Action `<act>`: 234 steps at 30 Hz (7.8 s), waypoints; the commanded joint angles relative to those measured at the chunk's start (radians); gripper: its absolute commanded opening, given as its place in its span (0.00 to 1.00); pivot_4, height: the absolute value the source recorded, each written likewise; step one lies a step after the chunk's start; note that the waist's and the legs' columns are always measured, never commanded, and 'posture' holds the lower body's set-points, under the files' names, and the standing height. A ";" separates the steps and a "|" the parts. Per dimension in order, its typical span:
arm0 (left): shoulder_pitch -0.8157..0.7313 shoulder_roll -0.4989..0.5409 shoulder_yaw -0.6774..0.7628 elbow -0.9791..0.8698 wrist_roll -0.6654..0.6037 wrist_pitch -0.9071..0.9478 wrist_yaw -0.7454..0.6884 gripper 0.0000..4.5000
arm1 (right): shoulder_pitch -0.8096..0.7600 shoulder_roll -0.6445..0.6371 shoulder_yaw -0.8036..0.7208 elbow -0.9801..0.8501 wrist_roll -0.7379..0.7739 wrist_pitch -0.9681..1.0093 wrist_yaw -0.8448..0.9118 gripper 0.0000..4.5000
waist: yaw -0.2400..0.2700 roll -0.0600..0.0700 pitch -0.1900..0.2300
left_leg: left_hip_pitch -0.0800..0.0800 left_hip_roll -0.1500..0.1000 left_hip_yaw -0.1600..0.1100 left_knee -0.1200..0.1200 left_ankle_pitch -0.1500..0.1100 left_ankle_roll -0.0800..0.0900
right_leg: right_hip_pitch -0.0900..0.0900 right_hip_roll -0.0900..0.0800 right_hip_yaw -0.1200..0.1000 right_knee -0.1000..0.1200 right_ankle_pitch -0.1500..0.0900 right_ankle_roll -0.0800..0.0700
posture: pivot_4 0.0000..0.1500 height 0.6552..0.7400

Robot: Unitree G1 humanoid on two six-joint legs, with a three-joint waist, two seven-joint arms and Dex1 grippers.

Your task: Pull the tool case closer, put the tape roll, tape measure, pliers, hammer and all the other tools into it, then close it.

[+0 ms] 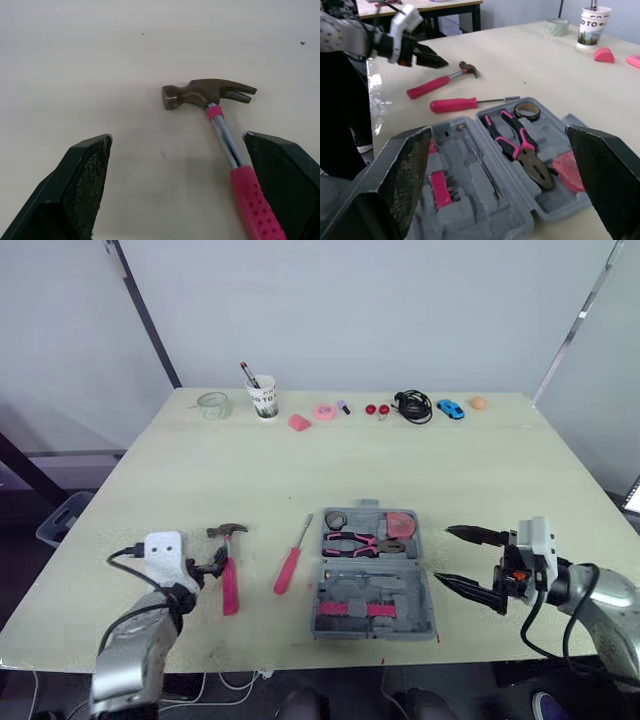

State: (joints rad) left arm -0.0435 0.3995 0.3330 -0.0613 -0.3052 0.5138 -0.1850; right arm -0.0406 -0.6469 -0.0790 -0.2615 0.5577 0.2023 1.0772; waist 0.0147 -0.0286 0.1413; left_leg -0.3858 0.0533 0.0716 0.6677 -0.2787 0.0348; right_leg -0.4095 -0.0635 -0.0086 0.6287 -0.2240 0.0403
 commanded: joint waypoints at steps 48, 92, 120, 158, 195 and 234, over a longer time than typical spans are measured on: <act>-0.187 -0.017 -0.079 0.261 0.115 -0.053 0.035 0.03 | -0.078 0.008 0.020 -0.029 0.012 0.045 0.007 1.00 | -0.006 0.002 -0.001 | 0.004 0.000 0.001 0.001 0.000 0.000 | 0.001 0.001 0.001 0.008 0.000 0.000 | 1.00 1.00; -0.134 0.500 -0.245 0.409 0.081 -0.645 -1.109 0.03 | -0.022 -0.018 0.014 -0.064 0.034 0.042 0.109 1.00 | 0.000 0.002 0.003 | -0.007 0.002 0.001 0.002 0.000 0.000 | -0.003 -0.004 -0.007 0.000 0.000 0.000 | 1.00 1.00; -0.513 0.379 -0.605 -0.109 0.066 -0.047 -1.158 0.03 | 0.041 -0.050 -0.035 -0.001 0.031 -0.048 0.181 1.00 | -0.001 0.002 0.003 | -0.008 0.001 -0.002 0.004 0.000 0.000 | -0.002 0.013 0.007 0.000 0.002 0.004 | 1.00 1.00; -0.739 -0.052 -1.065 0.077 0.389 0.146 -0.969 0.03 | 0.110 -0.071 -0.084 0.087 0.001 -0.143 0.202 1.00 | 0.000 0.004 0.002 | -0.009 -0.001 -0.005 0.009 0.000 0.001 | -0.001 0.031 0.035 0.002 0.002 0.005 | 1.00 1.00; -0.830 -0.187 -1.121 0.316 0.447 0.164 -0.945 0.36 | 0.176 -0.058 -0.084 0.038 -0.015 -0.161 0.129 1.00 | -0.002 0.005 0.001 | -0.011 -0.009 -0.013 0.017 0.001 0.001 | -0.001 0.031 0.041 0.012 -0.003 0.005 | 1.00 1.00; -0.537 0.060 -0.661 0.284 0.126 -0.312 -1.160 0.02 | 0.124 -0.049 -0.062 0.055 -0.007 -0.148 0.131 1.00 | 0.002 0.005 0.001 | -0.011 -0.009 -0.012 0.017 0.001 0.001 | 0.000 0.030 0.041 0.013 -0.003 0.005 | 1.00 1.00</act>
State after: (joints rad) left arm -0.5791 0.4561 -0.3249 0.2292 -0.1811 0.2471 -1.3294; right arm 0.0940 -0.6982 -0.1316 -0.1874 0.5365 0.0623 1.2019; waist 0.0170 -0.0231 0.1425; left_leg -0.3966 0.0444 0.0597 0.6852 -0.2781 0.0358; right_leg -0.4099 -0.0331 0.0321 0.6413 -0.2271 0.0457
